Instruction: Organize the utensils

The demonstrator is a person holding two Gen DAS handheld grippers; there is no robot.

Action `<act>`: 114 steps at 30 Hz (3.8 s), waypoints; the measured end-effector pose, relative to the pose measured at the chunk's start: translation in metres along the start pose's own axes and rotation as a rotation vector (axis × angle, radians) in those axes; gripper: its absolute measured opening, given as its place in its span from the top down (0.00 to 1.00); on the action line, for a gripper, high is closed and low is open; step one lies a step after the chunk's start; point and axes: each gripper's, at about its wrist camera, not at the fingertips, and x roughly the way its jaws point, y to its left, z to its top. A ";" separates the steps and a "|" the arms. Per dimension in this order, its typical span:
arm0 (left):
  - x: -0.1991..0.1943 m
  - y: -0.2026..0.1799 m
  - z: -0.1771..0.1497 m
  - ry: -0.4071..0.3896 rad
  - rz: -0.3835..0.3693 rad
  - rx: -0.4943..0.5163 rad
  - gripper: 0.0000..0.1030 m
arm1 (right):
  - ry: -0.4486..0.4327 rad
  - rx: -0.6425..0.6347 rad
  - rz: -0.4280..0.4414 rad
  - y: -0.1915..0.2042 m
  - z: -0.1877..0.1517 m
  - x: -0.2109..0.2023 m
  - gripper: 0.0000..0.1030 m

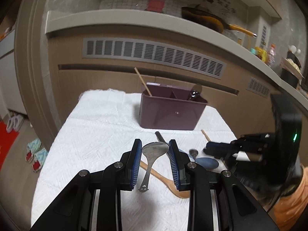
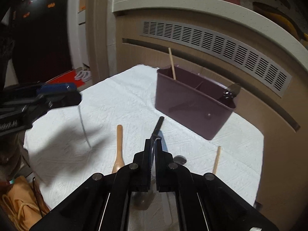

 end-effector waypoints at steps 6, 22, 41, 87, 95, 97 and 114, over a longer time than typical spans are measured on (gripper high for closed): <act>0.012 0.011 -0.008 0.020 0.004 -0.016 0.71 | 0.075 0.043 0.005 0.001 0.003 0.055 0.66; 0.018 0.039 -0.017 0.035 -0.062 -0.073 0.71 | 0.194 0.178 -0.005 -0.019 0.008 0.125 0.66; 0.059 0.055 -0.027 0.214 0.051 -0.135 0.66 | 0.048 0.160 -0.021 -0.027 0.016 0.048 0.96; 0.093 0.070 -0.037 0.248 0.100 -0.184 0.41 | 0.046 -0.038 -0.081 -0.005 0.013 0.050 0.80; 0.156 0.074 0.000 0.425 0.250 -0.171 0.43 | -0.027 0.026 -0.138 -0.026 0.008 0.025 0.80; 0.169 0.077 0.004 0.453 0.291 -0.180 0.43 | -0.043 0.046 -0.145 -0.031 0.005 0.021 0.80; 0.122 0.035 -0.004 0.214 0.210 -0.060 0.72 | -0.110 0.142 -0.146 -0.042 -0.005 -0.023 0.80</act>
